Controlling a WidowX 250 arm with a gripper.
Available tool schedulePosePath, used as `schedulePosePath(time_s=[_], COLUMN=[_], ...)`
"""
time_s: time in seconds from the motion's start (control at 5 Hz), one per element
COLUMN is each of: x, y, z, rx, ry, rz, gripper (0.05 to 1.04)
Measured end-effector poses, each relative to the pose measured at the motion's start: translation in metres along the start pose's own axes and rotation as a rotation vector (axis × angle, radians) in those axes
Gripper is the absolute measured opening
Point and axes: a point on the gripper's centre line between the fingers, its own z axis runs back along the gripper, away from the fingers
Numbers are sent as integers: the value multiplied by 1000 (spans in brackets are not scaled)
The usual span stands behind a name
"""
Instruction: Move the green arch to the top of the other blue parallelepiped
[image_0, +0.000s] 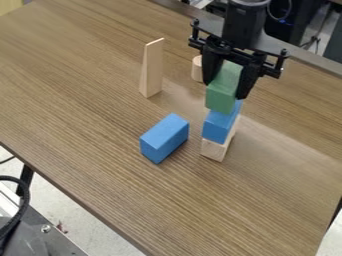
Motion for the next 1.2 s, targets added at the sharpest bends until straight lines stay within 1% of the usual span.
schedulePosePath(time_s=[0.2,0.4,0.6,0.8,1.0,1.2], x=[2,2,3,-1,-3,-4], y=[-1,-1,0,2,3,2], z=[-1,-2,-2,-9,-17,-17], rx=[-13,-17,-10,12,36,31], ry=[10,11,2,4,17,16], rz=[35,40,38,26,10,10], gripper=[572,572,572,572,572,572])
